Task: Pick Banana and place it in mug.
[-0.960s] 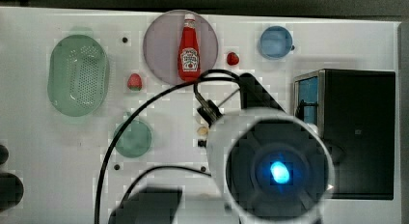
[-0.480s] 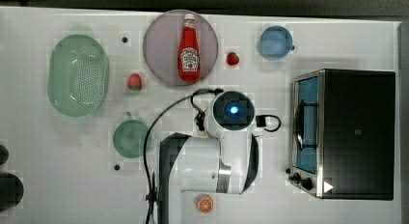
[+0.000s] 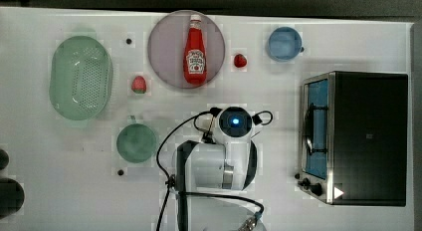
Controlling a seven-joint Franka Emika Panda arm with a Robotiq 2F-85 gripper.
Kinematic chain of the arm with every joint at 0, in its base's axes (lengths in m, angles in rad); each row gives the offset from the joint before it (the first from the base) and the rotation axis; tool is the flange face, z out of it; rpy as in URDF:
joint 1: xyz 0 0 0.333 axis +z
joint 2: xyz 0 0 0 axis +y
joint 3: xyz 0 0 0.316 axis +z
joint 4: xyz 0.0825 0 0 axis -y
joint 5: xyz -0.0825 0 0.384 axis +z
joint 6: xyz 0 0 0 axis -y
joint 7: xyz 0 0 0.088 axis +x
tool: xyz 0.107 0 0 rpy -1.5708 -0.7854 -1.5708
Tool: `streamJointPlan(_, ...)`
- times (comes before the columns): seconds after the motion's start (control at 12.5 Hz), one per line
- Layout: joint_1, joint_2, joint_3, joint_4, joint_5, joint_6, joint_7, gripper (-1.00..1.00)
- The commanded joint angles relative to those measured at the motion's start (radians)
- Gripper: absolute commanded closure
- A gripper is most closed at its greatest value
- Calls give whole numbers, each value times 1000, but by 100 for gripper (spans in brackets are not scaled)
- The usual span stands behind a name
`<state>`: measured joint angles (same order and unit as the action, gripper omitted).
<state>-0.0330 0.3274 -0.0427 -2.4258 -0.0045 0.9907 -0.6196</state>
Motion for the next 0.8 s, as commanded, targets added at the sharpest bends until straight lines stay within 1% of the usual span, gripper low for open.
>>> streamJointPlan(0.08,17,2,10,42,-4,59,-128,-100)
streamJointPlan(0.4,18,54,10,34,-4,127,-129,-100)
streamJointPlan(0.48,19,62,10,28,-4,134,-128,-93)
streamJointPlan(0.8,19,51,10,22,-3,134,-129,4)
